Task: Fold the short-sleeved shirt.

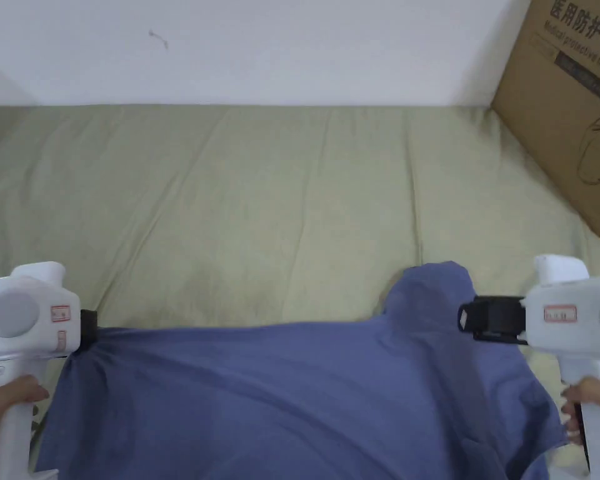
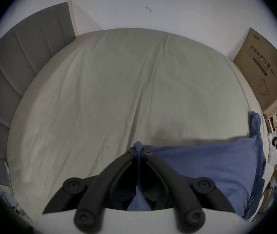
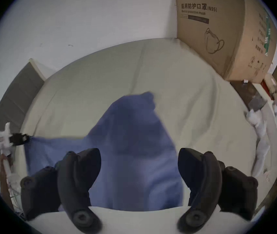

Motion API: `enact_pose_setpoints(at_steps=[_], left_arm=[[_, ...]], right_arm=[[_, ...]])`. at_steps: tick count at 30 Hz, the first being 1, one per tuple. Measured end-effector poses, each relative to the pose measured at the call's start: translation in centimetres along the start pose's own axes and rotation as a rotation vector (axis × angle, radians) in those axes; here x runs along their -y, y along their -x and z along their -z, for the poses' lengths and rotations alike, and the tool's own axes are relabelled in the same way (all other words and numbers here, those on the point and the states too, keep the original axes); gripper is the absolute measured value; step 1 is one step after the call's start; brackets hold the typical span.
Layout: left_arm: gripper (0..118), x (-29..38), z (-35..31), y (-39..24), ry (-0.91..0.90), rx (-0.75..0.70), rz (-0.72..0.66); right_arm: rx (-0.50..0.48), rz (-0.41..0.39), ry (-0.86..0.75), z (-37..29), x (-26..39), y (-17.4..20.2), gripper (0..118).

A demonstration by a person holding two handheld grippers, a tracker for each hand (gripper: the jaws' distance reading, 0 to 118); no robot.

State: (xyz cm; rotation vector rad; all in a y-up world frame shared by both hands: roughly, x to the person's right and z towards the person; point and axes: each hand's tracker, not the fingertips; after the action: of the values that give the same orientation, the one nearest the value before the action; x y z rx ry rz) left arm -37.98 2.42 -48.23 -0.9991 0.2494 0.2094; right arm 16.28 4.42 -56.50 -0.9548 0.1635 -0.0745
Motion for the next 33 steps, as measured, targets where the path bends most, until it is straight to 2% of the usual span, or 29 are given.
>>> enact_pose_setpoints(at_steps=[2, 5, 6, 9, 10, 11, 12, 13, 14, 15, 17, 19, 22, 24, 27, 33], left_arm=[[3, -0.1, -0.4, -0.3, -0.006, 0.000, 0.010], [3, 0.0, -0.3, -0.6, -0.012, -0.021, 0.055], [3, 0.0, -0.3, -0.7, -0.011, -0.026, 0.060], [3, 0.1, -0.2, -0.6, -0.010, -0.028, 0.060], [3, 0.0, -0.2, -0.5, -0.009, -0.027, 0.058], [3, 0.0, -0.2, -0.5, -0.010, -0.025, 0.058], [3, -0.1, -0.3, -0.5, -0.006, -0.025, 0.060], [3, -0.1, -0.5, -0.4, -0.002, -0.027, 0.065], [3, -0.2, -0.8, -0.4, -0.005, -0.026, 0.072], [3, -0.2, -1.2, -0.3, -0.008, -0.027, 0.070], [3, -0.3, -2.0, -0.3, -0.020, -0.010, 0.058], [3, -0.3, -3.0, -0.4, -0.035, -0.018, 0.054], [3, -0.6, -5.4, -0.6, -0.055, -0.016, 0.076], [3, -1.1, -7.7, -0.7, -0.089, -0.018, 0.093], [3, -2.3, -11.7, -0.4, -0.168, -0.007, 0.076], [3, -6.2, -20.5, -1.2, -0.329, -0.039, 0.126]], right_arm=[[0.049, 0.001, 0.039, 2.2, -2.1, -1.1, 97], [0.066, 0.036, 0.185, 5.8, -2.5, -2.4, 96], [0.063, 0.011, 0.222, 6.4, -2.2, -2.6, 93], [0.147, -0.082, 0.301, 8.3, 0.1, -1.7, 88], [0.144, -0.075, 0.284, 8.6, 0.7, -2.1, 88], [0.144, -0.035, 0.226, 8.1, 0.7, -1.8, 80], [0.145, -0.017, 0.235, 7.7, 0.5, -1.5, 69], [0.133, -0.025, 0.230, 7.3, 0.3, -1.2, 53], [0.135, -0.051, 0.217, 7.0, 0.1, -1.2, 16], [0.137, -0.066, 0.213, 6.6, 0.0, -0.9, 2], [0.097, -0.058, 0.203, 5.8, -0.2, -0.5, 2], [0.101, -0.058, 0.190, 5.3, -0.5, -0.4, 2], [0.093, -0.002, 0.114, 2.5, -1.7, -0.5, 2], [0.039, 0.029, 0.080, -0.2, -3.1, -0.7, 2], [0.058, 0.001, -0.001, -4.7, -5.1, -0.5, 2], [0.030, 0.048, -0.160, -13.7, -9.7, 0.0, 2]])
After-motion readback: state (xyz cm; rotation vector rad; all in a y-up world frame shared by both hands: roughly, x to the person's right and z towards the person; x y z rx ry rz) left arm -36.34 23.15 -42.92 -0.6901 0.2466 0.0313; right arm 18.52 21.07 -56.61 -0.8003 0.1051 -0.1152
